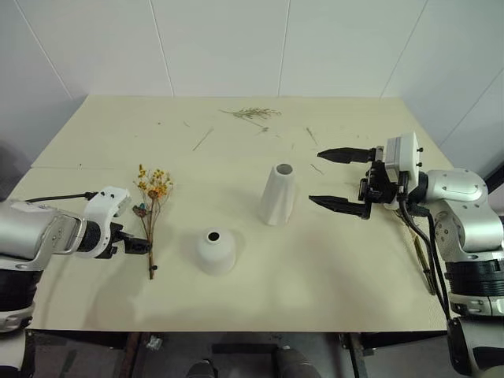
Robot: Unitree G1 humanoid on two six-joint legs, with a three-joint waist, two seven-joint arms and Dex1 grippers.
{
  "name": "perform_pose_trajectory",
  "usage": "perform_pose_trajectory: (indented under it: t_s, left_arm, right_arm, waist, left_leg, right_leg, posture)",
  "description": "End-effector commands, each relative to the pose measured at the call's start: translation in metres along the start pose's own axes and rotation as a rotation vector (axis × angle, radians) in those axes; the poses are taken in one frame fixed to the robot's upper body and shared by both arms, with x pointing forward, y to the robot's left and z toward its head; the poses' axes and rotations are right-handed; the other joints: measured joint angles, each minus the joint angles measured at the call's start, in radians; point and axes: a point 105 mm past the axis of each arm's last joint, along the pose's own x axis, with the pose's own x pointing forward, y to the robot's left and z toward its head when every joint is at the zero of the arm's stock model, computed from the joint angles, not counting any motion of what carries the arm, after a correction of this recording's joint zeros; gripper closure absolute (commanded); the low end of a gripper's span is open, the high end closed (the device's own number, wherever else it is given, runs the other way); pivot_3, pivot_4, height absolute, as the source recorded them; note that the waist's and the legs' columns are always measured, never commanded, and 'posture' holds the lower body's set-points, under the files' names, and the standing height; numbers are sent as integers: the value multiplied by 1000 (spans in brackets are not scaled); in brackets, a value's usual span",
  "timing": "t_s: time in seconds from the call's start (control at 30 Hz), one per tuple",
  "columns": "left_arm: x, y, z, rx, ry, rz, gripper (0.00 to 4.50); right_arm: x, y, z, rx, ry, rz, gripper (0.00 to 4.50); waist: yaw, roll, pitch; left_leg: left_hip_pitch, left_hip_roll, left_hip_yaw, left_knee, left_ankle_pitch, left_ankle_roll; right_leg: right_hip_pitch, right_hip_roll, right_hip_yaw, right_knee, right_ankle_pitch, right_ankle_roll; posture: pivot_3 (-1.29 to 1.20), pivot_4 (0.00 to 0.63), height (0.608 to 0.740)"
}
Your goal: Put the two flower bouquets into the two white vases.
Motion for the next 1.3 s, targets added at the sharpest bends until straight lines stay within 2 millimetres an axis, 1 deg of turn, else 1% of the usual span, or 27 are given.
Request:
perform_pose_trajectory:
  t_s: [0.03,0.13,0.2,0.33,0.47,0.57,0.7,0.87,0.97,1.0,1.2,1.3]
  left_arm:
    - [7,-7,1,-32,-45,-11,93]
    - [16,-10,-5,-36,-21,5,93]
    - [20,-13,-5,-44,-21,9,93]
    - [27,-16,-1,-76,-24,10,93]
    - [31,-24,-3,-67,10,-38,93]
    - [31,-23,0,-62,26,-39,594]
    - [29,-20,7,-68,31,-31,1755]
    - [24,-12,17,-63,48,-14,3258]
    - [21,-8,21,-69,59,-12,4220]
    - [20,-7,21,-70,64,-12,4469]
    - [16,1,18,-101,92,-30,4469]
    - [11,1,22,-135,72,-81,4469]
  right_arm:
    - [-1,6,26,-54,-58,22,3]
    - [3,13,34,-60,-72,46,3]
    - [4,18,37,-59,-74,56,3]
    - [4,22,38,-47,-77,56,3]
    - [5,23,38,-39,-76,53,3]
    - [3,22,39,-39,-73,42,0]
    - [3,21,39,-37,-72,33,0]
    - [3,18,39,-35,-73,20,0]
    - [3,16,39,-33,-73,13,0]
    - [3,15,39,-33,-73,11,0]
    - [2,12,39,-32,-71,4,0]
    - [0,11,39,-30,-62,0,0]
  waist:
    - [1,0,0]
    - [2,0,0]
    - [2,0,0]
    - [2,0,0]
    - [2,0,0]
    - [2,0,0]
    - [7,0,0]
    - [15,0,0]
    - [18,0,0]
    - [17,0,0]
    - [18,0,0]
    - [19,0,0]
  left_leg:
    - [0,0,0,1,0,0]
    - [1,0,0,4,0,-1]
    - [1,-1,-1,7,0,-1]
    - [3,-2,-1,13,-1,-1]
    - [4,-2,-1,14,0,-1]
    - [5,-2,-1,13,0,-1]
    - [4,-2,-1,12,0,-1]
    - [4,-2,-1,11,-1,-3]
    - [3,-2,-1,10,-2,-3]
    - [3,-2,-1,10,-2,-3]
    - [2,-2,-1,7,-3,-3]
    - [0,-2,-1,6,-3,-3]
  right_leg:
    - [0,0,0,1,0,0]
    - [1,0,0,4,0,0]
    - [2,0,0,4,0,0]
    - [7,0,0,4,2,2]
    - [9,0,1,3,2,3]
    - [11,0,1,0,2,3]
    - [13,-1,0,-5,3,4]
    - [12,-1,0,-6,3,5]
    - [12,-1,0,-7,3,5]
    - [12,-1,0,-8,3,5]
    - [8,-1,0,-7,2,4]
    - [4,-1,0,-5,2,3]
  posture:
    - [0,150,740]
    - [0,150,740]
    - [0,150,740]
    - [0,150,740]
    - [0,150,740]
    - [0,150,740]
    - [0,150,740]
    - [0,150,740]
    - [0,150,740]
    - [0,150,740]
    - [0,150,740]
    - [0,150,740]
